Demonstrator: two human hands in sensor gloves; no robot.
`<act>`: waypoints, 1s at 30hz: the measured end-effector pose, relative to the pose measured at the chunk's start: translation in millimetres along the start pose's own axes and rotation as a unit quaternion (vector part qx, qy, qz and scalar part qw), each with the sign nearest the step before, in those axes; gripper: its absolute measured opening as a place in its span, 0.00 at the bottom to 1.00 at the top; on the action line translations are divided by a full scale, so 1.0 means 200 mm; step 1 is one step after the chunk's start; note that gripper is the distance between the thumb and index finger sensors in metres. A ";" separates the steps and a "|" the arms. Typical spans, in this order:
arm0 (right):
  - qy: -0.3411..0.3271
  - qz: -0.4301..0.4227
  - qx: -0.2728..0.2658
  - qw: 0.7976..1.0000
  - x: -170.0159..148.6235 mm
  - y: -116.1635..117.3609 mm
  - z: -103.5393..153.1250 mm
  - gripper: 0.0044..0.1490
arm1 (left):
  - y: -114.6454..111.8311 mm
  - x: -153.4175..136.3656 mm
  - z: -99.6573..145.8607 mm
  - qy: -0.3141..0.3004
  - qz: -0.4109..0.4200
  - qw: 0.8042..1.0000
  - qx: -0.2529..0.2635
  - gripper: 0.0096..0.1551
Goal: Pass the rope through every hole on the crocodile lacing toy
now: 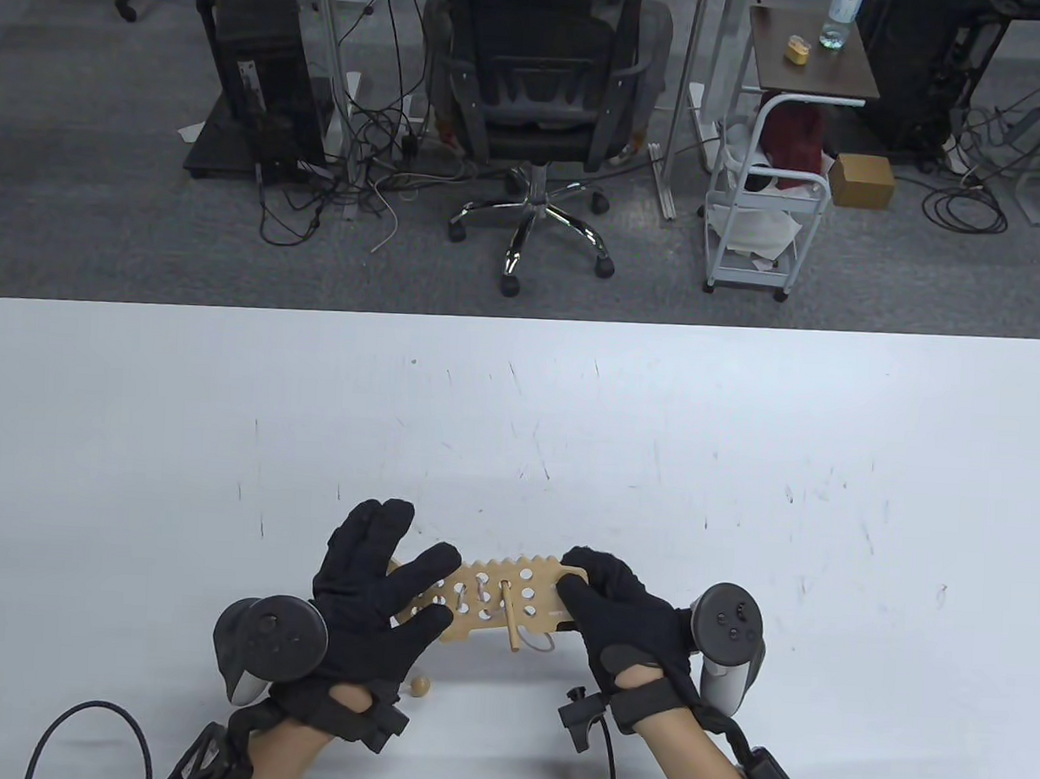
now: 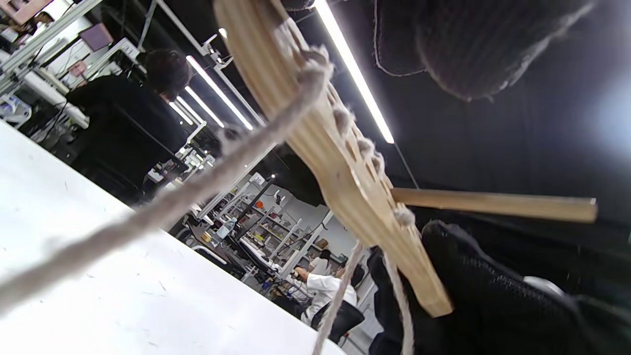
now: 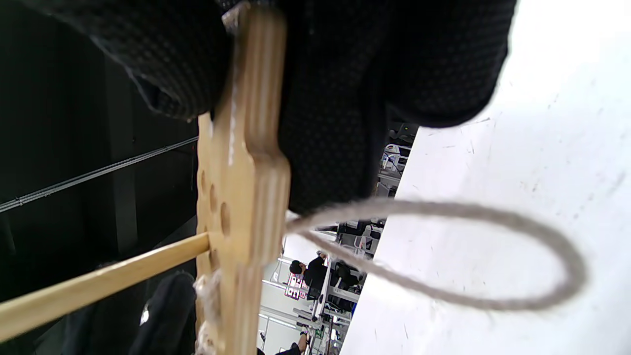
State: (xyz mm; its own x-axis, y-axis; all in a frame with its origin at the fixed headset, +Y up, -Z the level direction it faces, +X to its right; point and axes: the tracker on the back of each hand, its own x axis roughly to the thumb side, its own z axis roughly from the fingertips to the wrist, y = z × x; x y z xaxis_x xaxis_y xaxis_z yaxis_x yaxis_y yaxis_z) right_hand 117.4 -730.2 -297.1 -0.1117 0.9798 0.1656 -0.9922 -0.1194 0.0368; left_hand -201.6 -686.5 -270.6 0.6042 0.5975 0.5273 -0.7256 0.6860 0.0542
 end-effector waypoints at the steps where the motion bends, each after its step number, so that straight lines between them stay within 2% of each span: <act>1: 0.001 0.002 0.001 1.000 0.00 0.00 0.00 0.31 | 0.00 0.01 0.00 -0.002 -0.006 1.000 -0.002 0.34; 19: 0.002 0.022 0.031 0.999 0.02 0.09 0.05 0.31 | -0.09 0.13 0.01 -0.031 -0.133 0.989 -0.052 0.32; 30: 0.000 0.027 0.037 0.999 0.02 0.09 0.04 0.31 | -0.06 0.12 0.01 -0.032 -0.102 0.994 -0.030 0.24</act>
State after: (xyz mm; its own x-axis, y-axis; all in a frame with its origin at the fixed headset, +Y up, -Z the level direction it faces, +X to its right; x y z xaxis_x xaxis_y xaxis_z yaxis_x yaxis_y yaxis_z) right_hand 99.4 -730.8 -287.4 -0.1655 0.9715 0.1697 -0.9777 -0.1842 0.1010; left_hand -178.1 -681.5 -256.8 0.7129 0.4176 0.5633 -0.5682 0.8148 0.1151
